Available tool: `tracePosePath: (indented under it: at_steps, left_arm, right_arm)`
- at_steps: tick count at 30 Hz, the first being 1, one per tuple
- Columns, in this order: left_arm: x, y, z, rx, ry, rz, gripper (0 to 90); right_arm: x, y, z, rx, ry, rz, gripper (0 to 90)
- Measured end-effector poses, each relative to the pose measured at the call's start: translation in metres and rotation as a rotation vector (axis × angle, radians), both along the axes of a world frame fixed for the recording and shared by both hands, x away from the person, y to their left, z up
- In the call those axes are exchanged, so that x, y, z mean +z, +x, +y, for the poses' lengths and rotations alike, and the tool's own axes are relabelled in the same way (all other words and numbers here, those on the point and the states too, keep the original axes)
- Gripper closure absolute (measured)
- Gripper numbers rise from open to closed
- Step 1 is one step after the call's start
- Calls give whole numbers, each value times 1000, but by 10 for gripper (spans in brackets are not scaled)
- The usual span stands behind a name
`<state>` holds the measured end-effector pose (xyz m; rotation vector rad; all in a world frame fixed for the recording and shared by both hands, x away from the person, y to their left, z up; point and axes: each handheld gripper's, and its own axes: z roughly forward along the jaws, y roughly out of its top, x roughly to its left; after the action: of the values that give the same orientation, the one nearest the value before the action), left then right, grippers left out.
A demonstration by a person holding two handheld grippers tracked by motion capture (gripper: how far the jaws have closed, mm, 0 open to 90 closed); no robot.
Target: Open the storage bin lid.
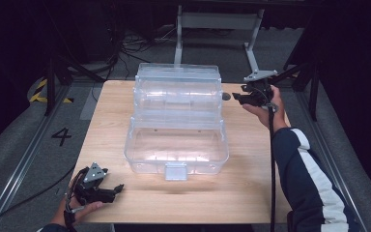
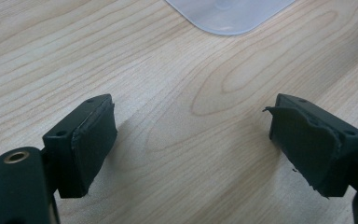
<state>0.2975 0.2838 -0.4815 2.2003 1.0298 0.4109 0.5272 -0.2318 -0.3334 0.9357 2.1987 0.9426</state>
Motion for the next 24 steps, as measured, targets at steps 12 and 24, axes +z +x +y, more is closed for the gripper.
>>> tracePosePath:
  at_steps: [12, 24]
  left_arm:
    - [0, -1, 0, 5, -4, 2, 151]
    - [0, -1, 0, 5, -1, -1, 151]
  right_arm:
    - [-17, -39, -16, 51, -54, 8, 476]
    - [-47, -75, -37, 60, -98, 11, 432]
